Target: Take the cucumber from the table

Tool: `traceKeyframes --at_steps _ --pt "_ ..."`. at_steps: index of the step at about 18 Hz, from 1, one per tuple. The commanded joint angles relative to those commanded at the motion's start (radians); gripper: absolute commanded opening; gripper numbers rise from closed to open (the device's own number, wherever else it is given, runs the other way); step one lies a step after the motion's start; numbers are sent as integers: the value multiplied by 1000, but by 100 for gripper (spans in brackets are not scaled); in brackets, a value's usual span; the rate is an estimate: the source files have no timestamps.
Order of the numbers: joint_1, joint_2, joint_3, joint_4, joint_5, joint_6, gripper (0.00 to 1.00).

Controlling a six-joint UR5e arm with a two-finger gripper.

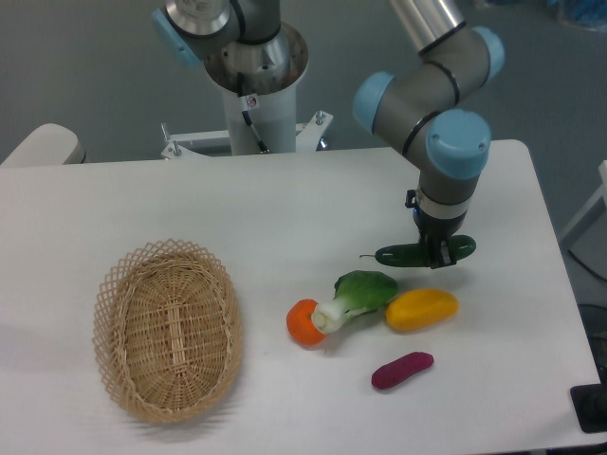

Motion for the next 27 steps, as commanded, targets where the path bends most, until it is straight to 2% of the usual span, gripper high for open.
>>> traceKeyframes --at_steps 4,9,14,27 --pt "-58 17 29 -15 -45 -127 15" --pt "-149 22 68 -15 -94 -377 15" --pt "-192 20 103 -15 -126 -517 15" --pt "-190 12 109 -12 -126 -528 15"
